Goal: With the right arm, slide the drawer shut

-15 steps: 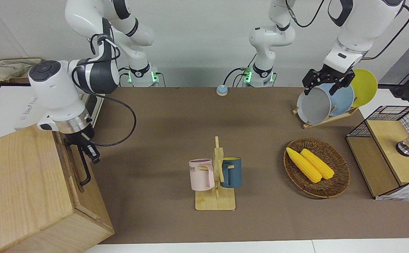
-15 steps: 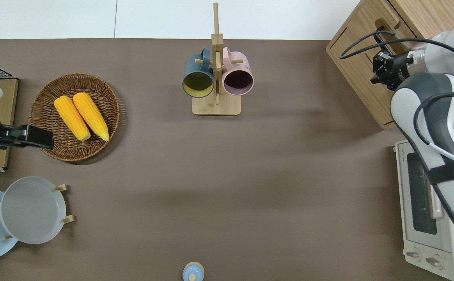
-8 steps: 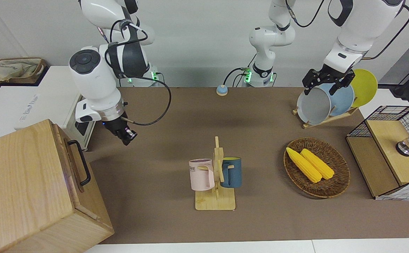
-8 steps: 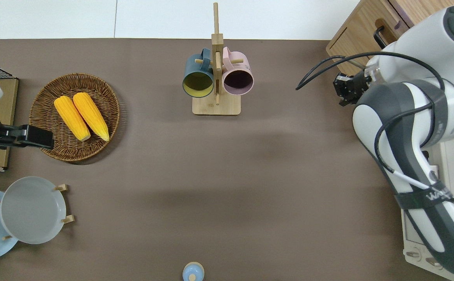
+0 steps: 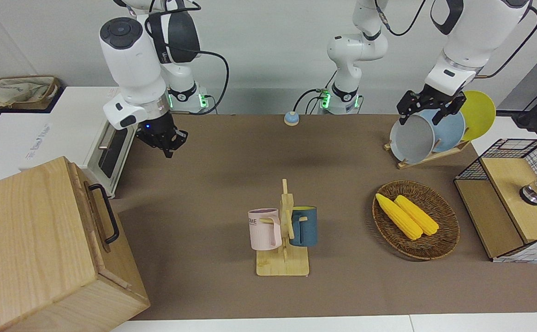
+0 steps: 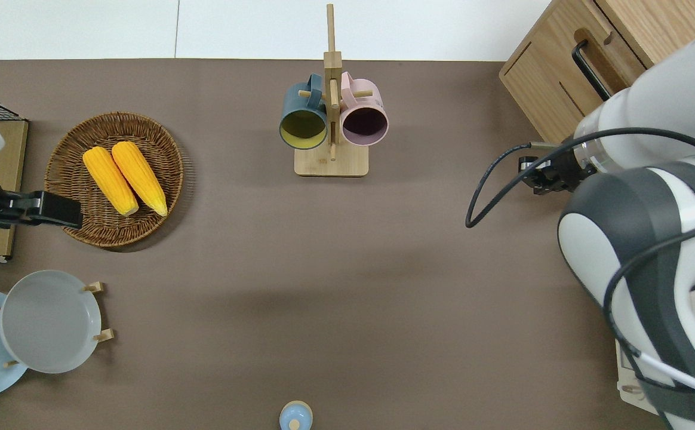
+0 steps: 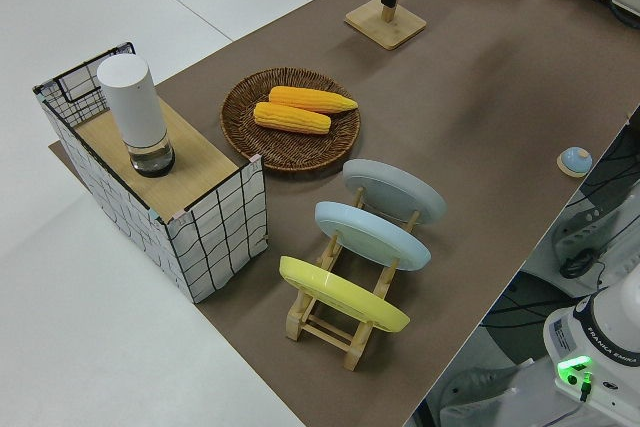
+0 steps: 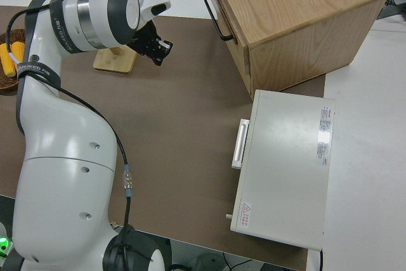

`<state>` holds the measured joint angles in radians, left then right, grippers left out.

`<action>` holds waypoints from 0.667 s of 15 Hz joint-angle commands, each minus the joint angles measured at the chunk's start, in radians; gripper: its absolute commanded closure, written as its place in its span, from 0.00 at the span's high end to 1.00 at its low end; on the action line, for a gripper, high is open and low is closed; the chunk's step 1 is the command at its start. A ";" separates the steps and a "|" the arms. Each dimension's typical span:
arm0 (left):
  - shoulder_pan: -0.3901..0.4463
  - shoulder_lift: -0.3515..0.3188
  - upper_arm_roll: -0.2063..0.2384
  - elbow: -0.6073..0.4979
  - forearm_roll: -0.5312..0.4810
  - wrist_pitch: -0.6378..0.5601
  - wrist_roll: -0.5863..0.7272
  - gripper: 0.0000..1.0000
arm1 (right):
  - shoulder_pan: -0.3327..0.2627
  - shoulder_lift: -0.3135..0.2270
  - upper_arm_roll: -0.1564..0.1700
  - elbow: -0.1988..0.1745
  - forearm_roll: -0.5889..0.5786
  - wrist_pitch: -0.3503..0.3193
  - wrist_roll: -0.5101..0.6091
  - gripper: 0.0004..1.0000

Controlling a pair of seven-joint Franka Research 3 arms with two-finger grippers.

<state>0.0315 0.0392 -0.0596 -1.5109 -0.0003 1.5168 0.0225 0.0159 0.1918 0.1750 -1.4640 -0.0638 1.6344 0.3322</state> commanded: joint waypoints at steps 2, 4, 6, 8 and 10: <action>0.004 0.011 -0.006 0.026 0.017 -0.020 0.010 0.99 | -0.005 -0.100 -0.005 -0.058 0.045 -0.022 -0.139 0.00; 0.004 0.011 -0.006 0.024 0.017 -0.020 0.010 0.99 | -0.014 -0.100 -0.005 -0.042 0.052 -0.037 -0.143 0.00; 0.004 0.011 -0.006 0.026 0.017 -0.020 0.010 0.99 | -0.017 -0.097 -0.006 -0.030 0.050 -0.041 -0.143 0.16; 0.004 0.011 -0.006 0.026 0.017 -0.020 0.010 0.99 | -0.019 -0.088 -0.006 -0.029 0.052 -0.038 -0.130 0.93; 0.004 0.011 -0.006 0.026 0.017 -0.020 0.010 0.99 | -0.022 -0.089 -0.006 -0.029 0.050 -0.037 -0.145 0.98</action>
<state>0.0315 0.0392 -0.0596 -1.5109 -0.0003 1.5168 0.0225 0.0136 0.1078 0.1634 -1.4825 -0.0406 1.6027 0.2249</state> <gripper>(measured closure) 0.004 0.811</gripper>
